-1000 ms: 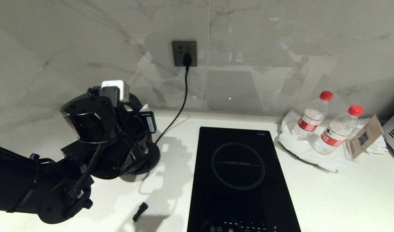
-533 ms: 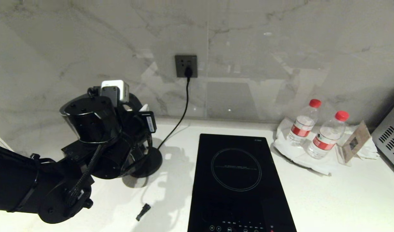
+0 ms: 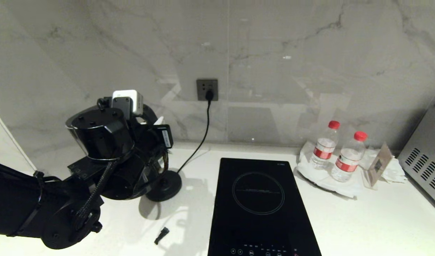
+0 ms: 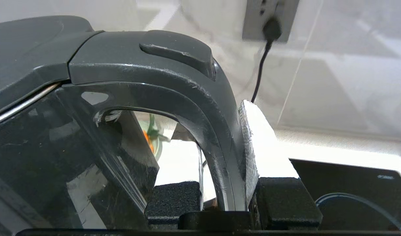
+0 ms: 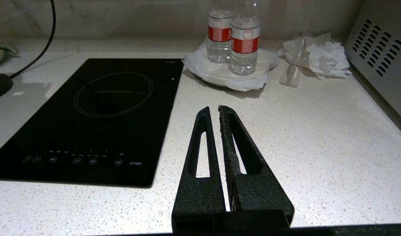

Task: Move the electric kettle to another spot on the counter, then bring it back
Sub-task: Place it by the sink

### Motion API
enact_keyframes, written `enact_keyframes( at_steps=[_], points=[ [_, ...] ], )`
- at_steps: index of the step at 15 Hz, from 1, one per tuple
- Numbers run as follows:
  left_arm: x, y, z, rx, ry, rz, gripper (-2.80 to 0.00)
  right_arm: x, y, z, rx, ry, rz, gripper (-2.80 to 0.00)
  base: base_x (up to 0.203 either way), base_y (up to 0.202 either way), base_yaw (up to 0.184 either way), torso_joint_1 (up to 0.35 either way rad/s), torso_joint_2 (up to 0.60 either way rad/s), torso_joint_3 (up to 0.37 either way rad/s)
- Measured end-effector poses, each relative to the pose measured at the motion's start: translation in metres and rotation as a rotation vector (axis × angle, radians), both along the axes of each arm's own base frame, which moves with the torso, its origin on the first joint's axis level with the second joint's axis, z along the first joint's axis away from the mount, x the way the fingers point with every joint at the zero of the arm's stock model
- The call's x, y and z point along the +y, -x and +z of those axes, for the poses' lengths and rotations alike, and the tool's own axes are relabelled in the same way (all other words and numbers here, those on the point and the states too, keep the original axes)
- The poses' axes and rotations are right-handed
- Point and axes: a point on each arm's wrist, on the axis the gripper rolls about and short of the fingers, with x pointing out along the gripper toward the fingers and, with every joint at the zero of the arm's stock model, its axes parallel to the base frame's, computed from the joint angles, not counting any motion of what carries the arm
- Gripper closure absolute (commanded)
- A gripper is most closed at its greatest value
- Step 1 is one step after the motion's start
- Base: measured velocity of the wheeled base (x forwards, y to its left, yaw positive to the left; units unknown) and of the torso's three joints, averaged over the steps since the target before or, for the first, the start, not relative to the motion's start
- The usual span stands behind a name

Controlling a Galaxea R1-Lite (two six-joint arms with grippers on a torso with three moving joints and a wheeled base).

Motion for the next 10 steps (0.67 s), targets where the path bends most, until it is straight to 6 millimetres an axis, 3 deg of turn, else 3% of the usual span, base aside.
enact_keyframes(
  at_steps=[5, 10],
  points=[
    [0.003, 0.005, -0.009, 0.029, -0.011, -0.002, 0.00, 0.000, 0.000, 0.000, 0.000, 0.000, 0.000, 0.00, 0.000, 0.000, 0.000, 0.001, 0.00, 0.063],
    [0.005, 0.030, -0.027, 0.070, 0.013, -0.005, 0.00, 0.000, 0.000, 0.000, 0.000, 0.000, 0.000, 0.00, 0.000, 0.000, 0.000, 0.000, 0.00, 0.000]
  ],
)
